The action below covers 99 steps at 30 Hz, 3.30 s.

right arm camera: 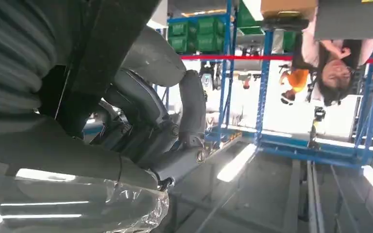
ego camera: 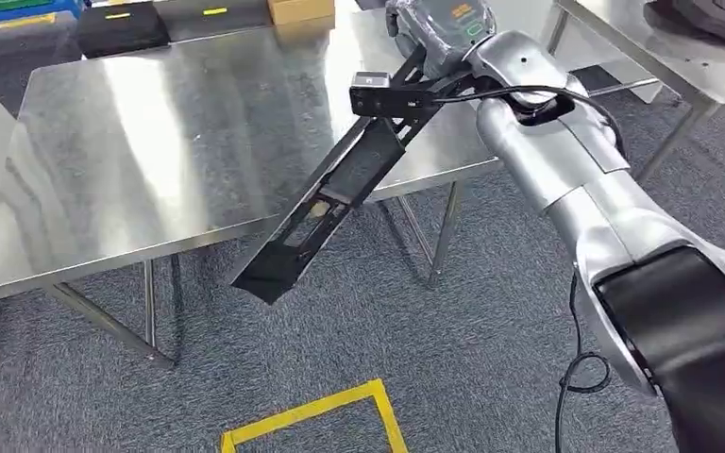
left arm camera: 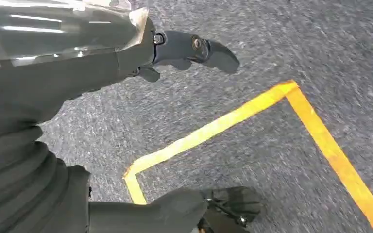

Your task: Take the parts from the cabinet and place them on the table.

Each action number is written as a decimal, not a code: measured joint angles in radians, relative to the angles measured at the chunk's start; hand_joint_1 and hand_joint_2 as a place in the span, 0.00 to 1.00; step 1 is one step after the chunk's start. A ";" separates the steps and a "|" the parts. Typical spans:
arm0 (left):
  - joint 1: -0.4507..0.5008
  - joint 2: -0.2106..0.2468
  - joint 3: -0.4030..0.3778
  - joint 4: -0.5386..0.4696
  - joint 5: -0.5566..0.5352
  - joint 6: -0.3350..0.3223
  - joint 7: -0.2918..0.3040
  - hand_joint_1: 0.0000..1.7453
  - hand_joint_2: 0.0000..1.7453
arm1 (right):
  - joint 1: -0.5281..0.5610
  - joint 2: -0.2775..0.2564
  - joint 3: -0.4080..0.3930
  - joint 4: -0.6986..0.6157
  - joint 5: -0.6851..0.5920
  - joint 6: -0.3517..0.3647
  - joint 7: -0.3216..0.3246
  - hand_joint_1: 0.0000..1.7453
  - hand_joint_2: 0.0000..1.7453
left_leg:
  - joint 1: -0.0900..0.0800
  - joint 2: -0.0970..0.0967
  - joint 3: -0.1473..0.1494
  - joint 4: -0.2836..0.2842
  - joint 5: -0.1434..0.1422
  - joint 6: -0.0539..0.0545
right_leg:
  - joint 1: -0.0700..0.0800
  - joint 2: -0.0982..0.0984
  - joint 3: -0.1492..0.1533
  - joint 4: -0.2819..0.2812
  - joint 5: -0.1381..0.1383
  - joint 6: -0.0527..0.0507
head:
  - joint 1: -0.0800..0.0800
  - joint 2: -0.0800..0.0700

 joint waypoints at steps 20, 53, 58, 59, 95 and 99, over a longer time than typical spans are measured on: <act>0.000 0.000 0.000 0.000 -0.012 -0.010 0.001 0.00 1.00 | -0.036 0.045 -0.016 0.166 0.034 -0.048 0.017 0.97 1.00 | 0.014 -0.220 0.020 -0.038 0.000 -0.002 | -0.014 0.113 -0.009 0.001 0.009 0.038 | 0.016 0.000; 0.012 0.006 0.024 0.000 -0.022 -0.039 -0.014 0.00 1.00 | -0.007 -0.016 -0.040 0.240 0.060 -0.098 0.061 0.97 1.00 | 0.005 -0.165 0.017 -0.037 0.003 0.029 | -0.004 0.097 -0.012 -0.011 0.014 0.033 | 0.020 0.000; 0.012 0.006 0.029 0.000 -0.021 -0.045 -0.014 0.00 1.00 | -0.007 -0.016 -0.040 0.243 0.069 -0.096 0.061 0.97 1.00 | 0.005 -0.154 0.023 -0.043 0.002 0.028 | -0.002 0.108 -0.012 -0.011 0.016 0.029 | 0.020 0.000; 0.012 0.006 0.031 0.000 -0.021 -0.045 -0.012 0.00 1.00 | -0.007 -0.016 -0.040 0.244 0.071 -0.095 0.063 0.97 1.00 | 0.006 -0.153 0.024 -0.043 0.002 0.028 | -0.001 0.109 -0.012 -0.010 0.016 0.028 | 0.019 0.000; 0.011 0.002 0.058 0.000 -0.026 -0.044 -0.010 0.00 1.00 | -0.024 -0.003 -0.074 0.267 0.116 -0.112 0.169 0.97 1.00 | 0.033 -0.045 0.059 -0.039 -0.032 -0.024 | -0.035 0.070 -0.031 0.015 0.014 0.053 | 0.026 0.000; 0.011 0.002 0.060 0.000 -0.026 -0.044 -0.010 0.00 1.00 | -0.026 0.000 -0.074 0.268 0.121 -0.108 0.168 0.97 1.00 | 0.035 -0.055 -0.006 0.111 -0.131 -0.030 | -0.034 0.098 -0.029 0.014 0.018 0.032 | 0.022 0.000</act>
